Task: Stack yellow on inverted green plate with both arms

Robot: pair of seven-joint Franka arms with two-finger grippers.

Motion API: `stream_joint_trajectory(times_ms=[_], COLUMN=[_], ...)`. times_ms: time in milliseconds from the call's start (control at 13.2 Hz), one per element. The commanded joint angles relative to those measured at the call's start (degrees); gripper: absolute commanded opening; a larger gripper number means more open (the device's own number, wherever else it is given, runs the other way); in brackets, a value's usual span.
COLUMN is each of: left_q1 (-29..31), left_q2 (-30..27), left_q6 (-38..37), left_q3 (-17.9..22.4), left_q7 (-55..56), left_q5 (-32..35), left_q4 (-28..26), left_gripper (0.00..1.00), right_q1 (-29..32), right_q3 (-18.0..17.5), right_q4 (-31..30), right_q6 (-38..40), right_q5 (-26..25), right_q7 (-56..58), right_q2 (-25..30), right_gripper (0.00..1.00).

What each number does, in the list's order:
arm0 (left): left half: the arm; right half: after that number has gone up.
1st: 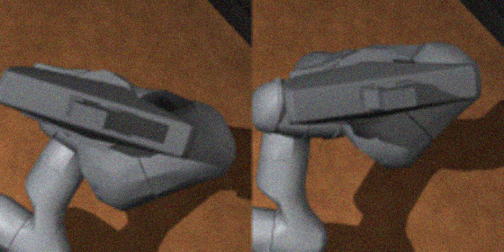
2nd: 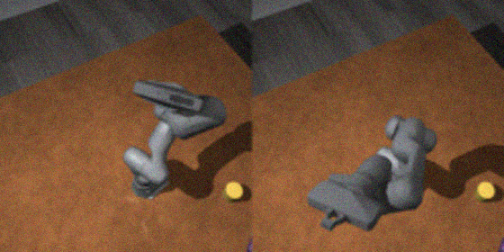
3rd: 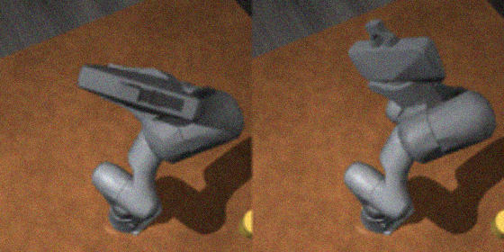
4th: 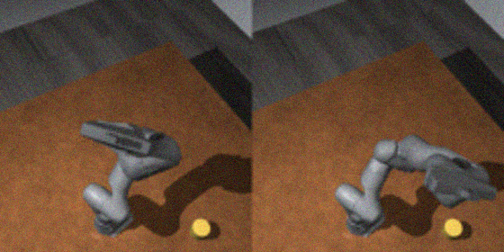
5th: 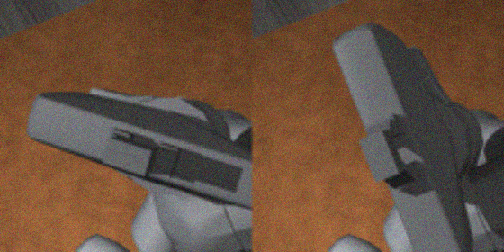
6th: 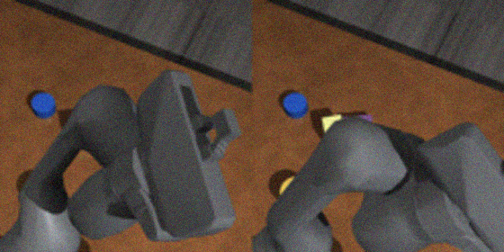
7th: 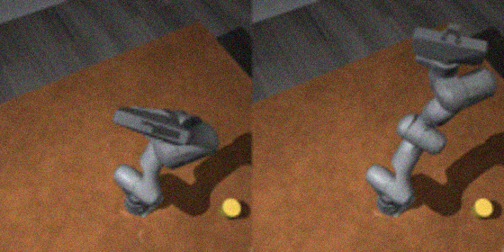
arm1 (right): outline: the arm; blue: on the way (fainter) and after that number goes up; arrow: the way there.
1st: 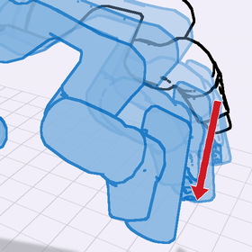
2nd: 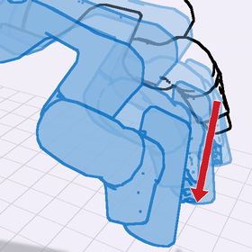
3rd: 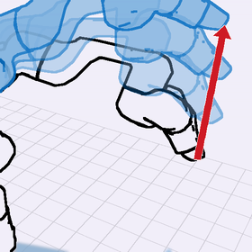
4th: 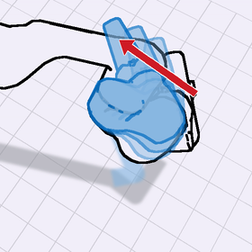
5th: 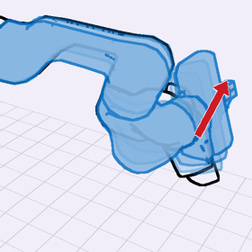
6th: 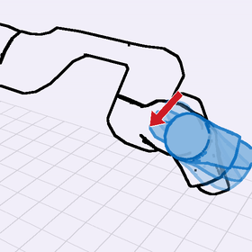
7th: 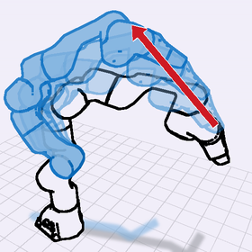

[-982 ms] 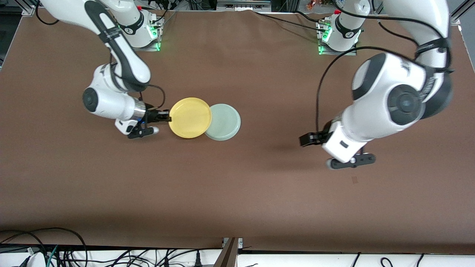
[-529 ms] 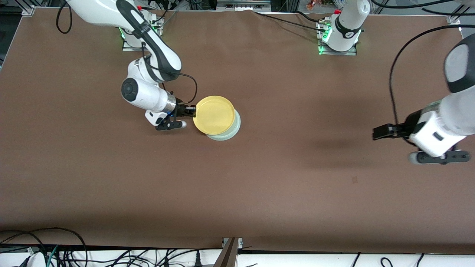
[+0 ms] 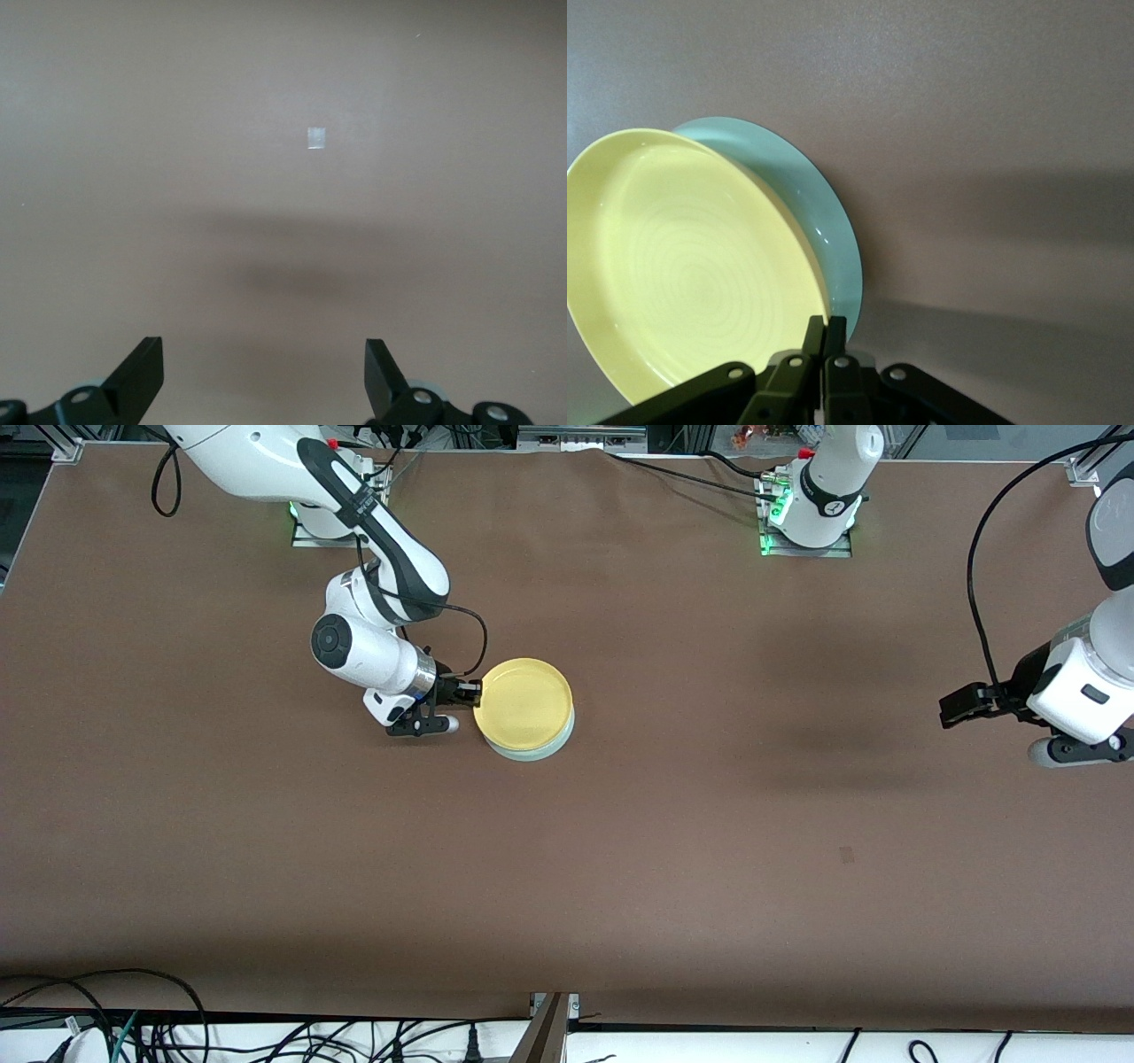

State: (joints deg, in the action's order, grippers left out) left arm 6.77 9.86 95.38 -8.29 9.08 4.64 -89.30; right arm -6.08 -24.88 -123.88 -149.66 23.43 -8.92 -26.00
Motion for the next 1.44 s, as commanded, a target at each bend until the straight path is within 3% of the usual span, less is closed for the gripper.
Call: stream_joint_trajectory(times_ms=[0, 227, 906, 1057, 1360], left_q1=[1.31, 5.35, 5.71, 5.53, 5.53], left_q2=[-3.88, -4.06, -3.18, -2.92, -2.65], left_q6=[1.48, 1.47, 1.56, 1.56, 1.56], left_q3=[-0.41, -0.67, -0.41, -0.58, -0.67], left_q7=[-0.73, -0.9, -0.02, 0.06, -0.02], left_q5=[1.17, -1.46, -1.74, -1.74, -1.74], left_q4=[-4.74, -4.04, 1.15, 1.24, 1.24], left_gripper=[1.0, 1.0, 1.0, 1.0, 1.0], right_q1=[-0.6, -0.69, -1.48, -1.48, -1.22], right_q3=[0.09, 0.09, 0.09, 0.18, 1.14], right_q4=[0.57, 0.57, 0.57, 1.36, 1.98], right_q6=[-0.72, -1.5, -3.88, -3.79, -1.61], right_q5=[1.01, 1.01, 1.01, 0.74, 0.48], right_q7=[-0.48, -0.48, -0.48, -1.1, -1.01], right_q2=[-0.45, -0.89, -2.39, -2.21, 1.82], right_gripper=[0.0, 0.0, 0.0, 0.99, 1.0])
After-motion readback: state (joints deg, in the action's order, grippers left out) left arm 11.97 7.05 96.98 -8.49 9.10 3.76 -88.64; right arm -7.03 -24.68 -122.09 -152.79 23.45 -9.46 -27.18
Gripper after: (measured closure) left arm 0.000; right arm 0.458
